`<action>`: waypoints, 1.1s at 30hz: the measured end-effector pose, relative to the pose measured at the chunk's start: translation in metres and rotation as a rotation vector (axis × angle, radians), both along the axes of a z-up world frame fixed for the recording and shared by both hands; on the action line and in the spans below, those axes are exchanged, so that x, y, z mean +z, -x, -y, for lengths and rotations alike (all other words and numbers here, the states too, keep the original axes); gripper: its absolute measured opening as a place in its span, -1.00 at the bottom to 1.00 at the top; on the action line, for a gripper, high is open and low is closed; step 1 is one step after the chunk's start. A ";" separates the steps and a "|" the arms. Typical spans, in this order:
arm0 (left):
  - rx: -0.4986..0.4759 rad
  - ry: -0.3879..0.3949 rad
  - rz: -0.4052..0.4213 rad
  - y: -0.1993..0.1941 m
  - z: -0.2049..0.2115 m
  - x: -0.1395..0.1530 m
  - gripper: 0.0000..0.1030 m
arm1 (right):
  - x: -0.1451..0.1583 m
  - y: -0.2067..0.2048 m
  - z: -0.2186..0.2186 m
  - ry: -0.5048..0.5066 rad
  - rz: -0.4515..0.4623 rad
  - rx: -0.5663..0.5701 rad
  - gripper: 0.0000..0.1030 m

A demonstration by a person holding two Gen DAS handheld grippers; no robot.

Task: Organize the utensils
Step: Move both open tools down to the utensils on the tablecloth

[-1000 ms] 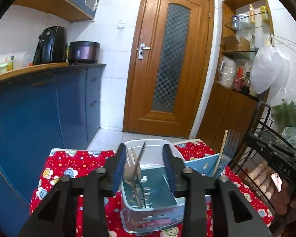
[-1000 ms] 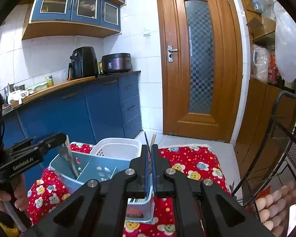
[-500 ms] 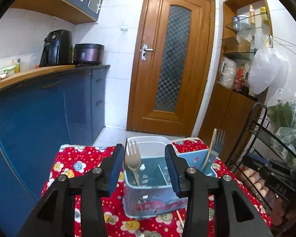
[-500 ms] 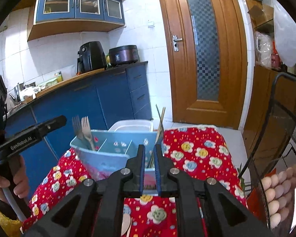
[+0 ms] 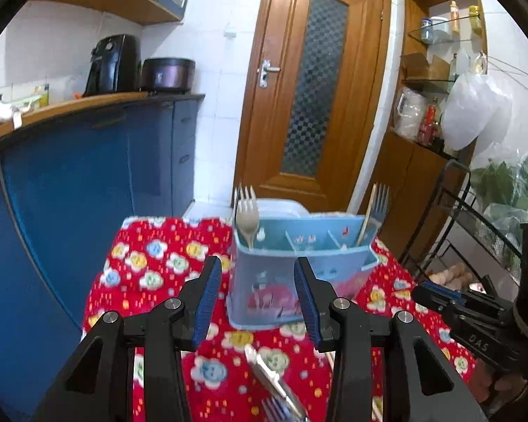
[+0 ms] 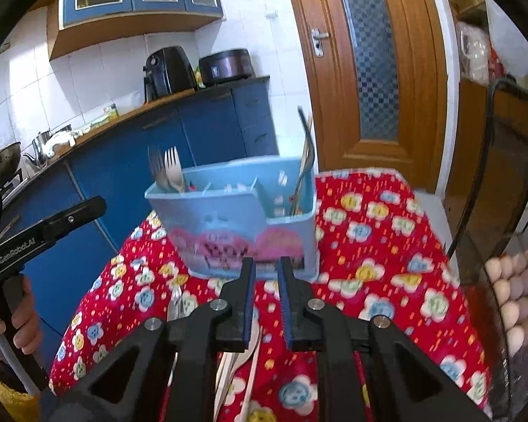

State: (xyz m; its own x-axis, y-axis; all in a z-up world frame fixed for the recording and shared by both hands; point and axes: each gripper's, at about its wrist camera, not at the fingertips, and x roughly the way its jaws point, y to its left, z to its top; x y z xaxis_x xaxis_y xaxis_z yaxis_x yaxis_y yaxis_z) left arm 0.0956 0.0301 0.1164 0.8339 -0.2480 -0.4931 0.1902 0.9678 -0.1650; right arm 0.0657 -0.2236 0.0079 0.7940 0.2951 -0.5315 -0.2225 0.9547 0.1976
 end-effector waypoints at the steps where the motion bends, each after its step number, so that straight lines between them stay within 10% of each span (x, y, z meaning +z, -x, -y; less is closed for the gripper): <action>1: 0.000 -0.003 -0.011 0.002 0.000 -0.003 -0.15 | -0.004 0.000 -0.001 -0.004 -0.012 0.003 -0.71; 33: -0.002 0.004 -0.383 0.031 0.004 -0.109 -0.15 | -0.084 0.010 -0.018 0.086 -0.287 0.108 -0.50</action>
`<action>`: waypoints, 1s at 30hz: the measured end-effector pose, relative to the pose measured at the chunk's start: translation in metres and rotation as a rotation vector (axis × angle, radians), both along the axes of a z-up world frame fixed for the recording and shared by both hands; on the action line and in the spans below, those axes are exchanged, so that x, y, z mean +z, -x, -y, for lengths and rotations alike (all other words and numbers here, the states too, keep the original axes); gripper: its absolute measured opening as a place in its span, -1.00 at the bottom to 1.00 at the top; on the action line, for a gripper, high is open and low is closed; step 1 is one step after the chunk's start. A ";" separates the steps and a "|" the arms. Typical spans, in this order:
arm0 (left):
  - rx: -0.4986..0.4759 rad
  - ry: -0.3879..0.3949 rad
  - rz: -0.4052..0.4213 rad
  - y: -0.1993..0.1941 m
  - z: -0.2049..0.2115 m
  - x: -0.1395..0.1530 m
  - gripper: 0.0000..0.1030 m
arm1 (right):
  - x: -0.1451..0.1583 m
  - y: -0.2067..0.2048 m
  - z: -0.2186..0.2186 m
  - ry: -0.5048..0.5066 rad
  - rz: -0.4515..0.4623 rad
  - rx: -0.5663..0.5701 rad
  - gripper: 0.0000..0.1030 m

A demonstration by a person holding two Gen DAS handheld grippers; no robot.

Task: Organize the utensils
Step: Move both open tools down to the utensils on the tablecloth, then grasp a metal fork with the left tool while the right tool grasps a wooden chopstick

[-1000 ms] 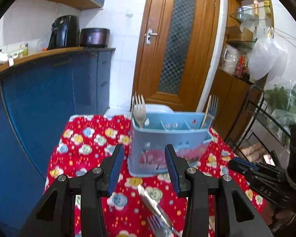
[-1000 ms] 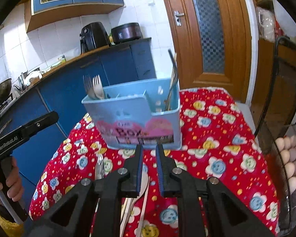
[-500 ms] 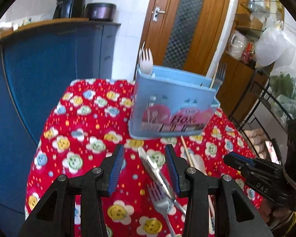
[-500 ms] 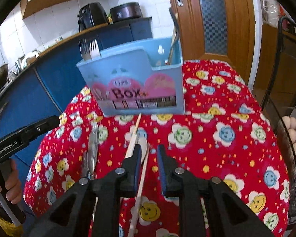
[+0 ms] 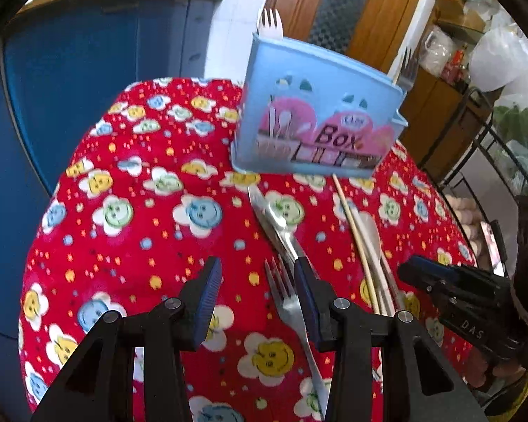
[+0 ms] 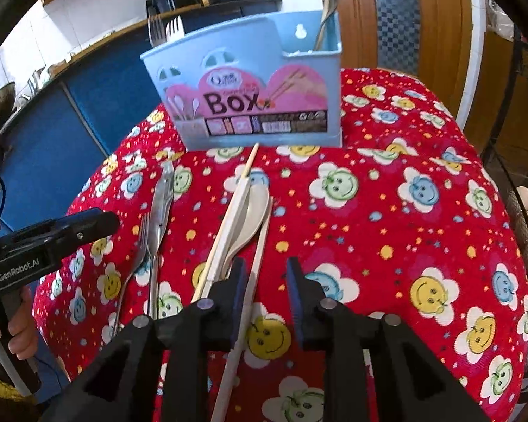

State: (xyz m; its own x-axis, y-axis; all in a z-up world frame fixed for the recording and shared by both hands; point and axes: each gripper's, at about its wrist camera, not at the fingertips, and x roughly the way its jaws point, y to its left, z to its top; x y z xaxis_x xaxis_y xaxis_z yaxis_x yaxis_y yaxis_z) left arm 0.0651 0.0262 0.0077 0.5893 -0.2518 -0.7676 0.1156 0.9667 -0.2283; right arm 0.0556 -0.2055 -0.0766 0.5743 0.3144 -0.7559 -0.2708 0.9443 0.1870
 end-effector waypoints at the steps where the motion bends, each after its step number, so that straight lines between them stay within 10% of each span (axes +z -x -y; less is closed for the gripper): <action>1: -0.004 -0.001 -0.008 0.002 0.001 -0.001 -0.15 | -0.002 -0.001 -0.001 0.006 -0.007 0.003 -0.49; 21: -0.043 -0.069 -0.096 0.008 0.018 -0.026 -0.15 | -0.010 -0.005 -0.017 0.124 -0.005 0.042 -0.41; 30: -0.064 -0.093 -0.095 0.012 0.023 -0.024 -0.15 | -0.009 -0.005 -0.006 0.144 -0.010 0.021 -0.84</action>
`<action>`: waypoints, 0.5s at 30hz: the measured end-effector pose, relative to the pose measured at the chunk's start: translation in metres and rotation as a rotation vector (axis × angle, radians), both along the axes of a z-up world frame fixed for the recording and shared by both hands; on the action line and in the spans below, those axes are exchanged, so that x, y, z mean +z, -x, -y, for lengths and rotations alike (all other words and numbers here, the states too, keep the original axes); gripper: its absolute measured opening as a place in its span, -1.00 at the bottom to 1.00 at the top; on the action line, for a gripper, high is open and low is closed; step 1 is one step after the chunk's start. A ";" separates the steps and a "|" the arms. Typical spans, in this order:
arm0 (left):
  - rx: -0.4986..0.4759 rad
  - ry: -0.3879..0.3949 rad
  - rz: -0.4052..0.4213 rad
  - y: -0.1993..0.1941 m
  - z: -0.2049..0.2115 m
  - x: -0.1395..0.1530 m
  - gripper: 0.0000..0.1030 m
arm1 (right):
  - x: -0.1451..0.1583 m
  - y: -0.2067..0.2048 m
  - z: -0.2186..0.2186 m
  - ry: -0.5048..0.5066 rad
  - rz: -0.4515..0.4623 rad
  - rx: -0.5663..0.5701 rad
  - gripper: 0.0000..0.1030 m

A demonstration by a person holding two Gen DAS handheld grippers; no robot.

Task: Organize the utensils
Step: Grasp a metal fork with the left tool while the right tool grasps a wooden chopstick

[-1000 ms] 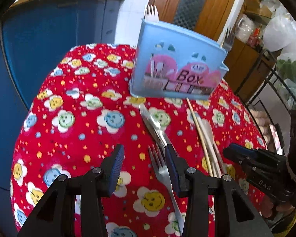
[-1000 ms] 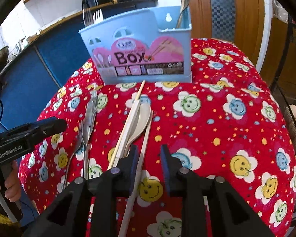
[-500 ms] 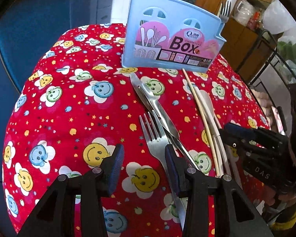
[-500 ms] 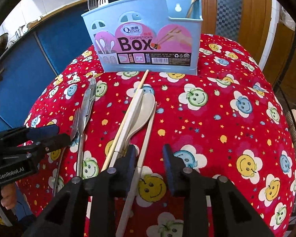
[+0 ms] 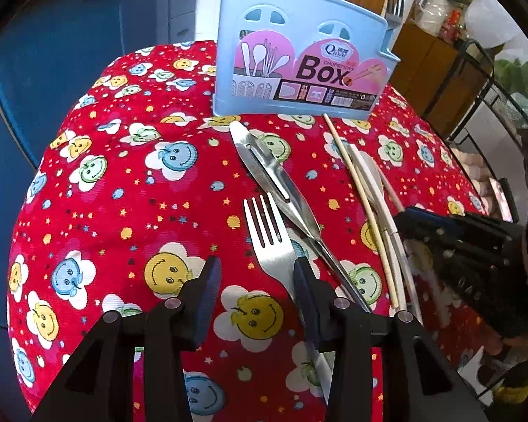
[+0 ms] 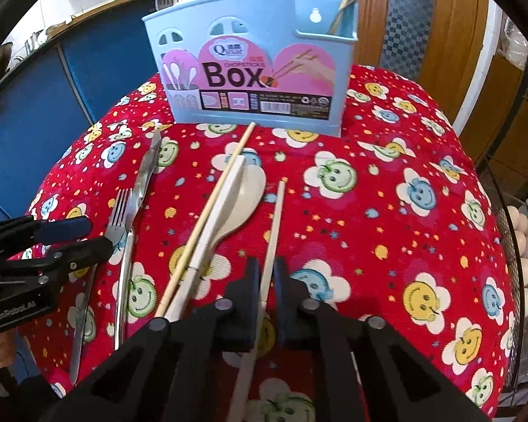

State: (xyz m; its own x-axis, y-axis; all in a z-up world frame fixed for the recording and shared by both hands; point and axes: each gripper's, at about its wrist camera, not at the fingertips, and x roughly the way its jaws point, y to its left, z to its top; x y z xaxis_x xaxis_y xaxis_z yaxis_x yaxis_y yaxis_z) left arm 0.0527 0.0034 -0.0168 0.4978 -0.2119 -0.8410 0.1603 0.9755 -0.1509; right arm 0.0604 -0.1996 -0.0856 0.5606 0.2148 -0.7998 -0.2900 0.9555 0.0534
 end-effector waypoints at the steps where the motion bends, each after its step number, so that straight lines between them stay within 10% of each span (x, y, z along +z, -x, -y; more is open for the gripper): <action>1: 0.001 -0.006 0.001 0.000 0.000 -0.001 -0.15 | 0.001 0.001 0.003 0.005 -0.002 -0.007 -0.86; 15: 0.054 -0.004 -0.011 -0.016 -0.012 -0.002 -0.11 | 0.004 -0.010 0.026 0.005 -0.085 -0.009 -0.84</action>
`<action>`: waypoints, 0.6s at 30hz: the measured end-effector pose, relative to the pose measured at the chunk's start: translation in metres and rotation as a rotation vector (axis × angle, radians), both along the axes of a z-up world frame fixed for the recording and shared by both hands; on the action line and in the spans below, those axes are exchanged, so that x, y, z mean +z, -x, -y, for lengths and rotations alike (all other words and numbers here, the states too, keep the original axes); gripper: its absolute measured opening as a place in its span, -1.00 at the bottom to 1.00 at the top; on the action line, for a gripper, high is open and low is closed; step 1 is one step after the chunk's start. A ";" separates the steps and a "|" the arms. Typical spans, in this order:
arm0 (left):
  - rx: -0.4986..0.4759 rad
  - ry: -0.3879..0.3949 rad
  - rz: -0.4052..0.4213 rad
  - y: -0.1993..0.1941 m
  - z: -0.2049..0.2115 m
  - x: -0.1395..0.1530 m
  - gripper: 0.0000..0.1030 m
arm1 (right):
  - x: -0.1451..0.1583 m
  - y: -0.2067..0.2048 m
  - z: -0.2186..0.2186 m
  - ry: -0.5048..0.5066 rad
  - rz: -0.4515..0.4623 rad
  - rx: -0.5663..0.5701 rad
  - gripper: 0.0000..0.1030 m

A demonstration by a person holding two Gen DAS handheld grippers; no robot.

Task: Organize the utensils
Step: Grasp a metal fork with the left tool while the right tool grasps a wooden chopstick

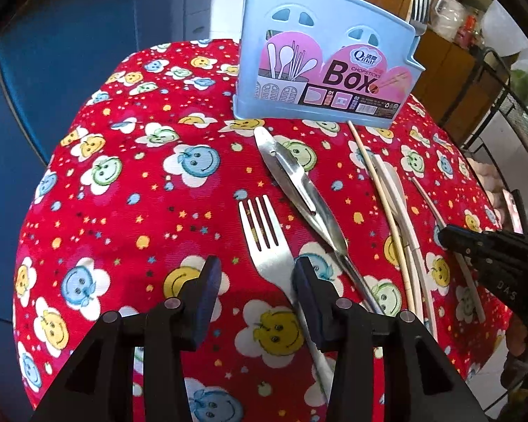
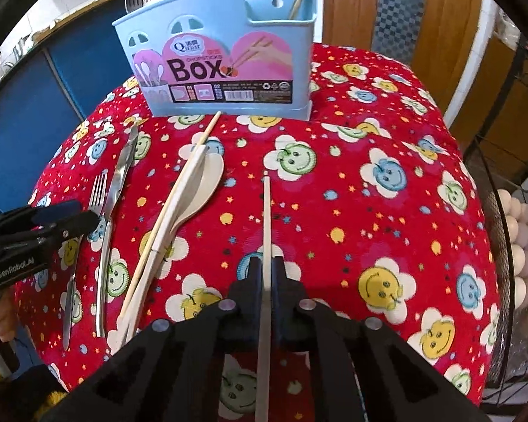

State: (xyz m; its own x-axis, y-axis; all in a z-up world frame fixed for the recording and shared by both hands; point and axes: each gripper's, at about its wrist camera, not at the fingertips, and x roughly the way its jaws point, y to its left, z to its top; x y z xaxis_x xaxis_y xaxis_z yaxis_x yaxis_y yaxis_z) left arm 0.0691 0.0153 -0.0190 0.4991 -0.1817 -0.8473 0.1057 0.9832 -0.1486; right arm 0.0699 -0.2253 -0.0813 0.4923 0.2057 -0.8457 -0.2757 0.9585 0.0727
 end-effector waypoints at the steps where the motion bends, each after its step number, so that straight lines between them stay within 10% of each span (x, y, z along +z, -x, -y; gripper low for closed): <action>1: 0.000 0.010 -0.003 -0.004 -0.001 -0.001 -0.11 | 0.000 -0.003 0.000 0.003 -0.007 0.008 -0.84; 15: -0.034 0.011 -0.037 -0.027 0.004 -0.003 -0.17 | -0.001 -0.032 0.000 -0.022 -0.120 0.069 -0.80; 18: -0.035 0.023 -0.038 -0.026 0.006 -0.002 -0.43 | 0.000 -0.035 -0.001 -0.025 -0.131 0.081 -0.80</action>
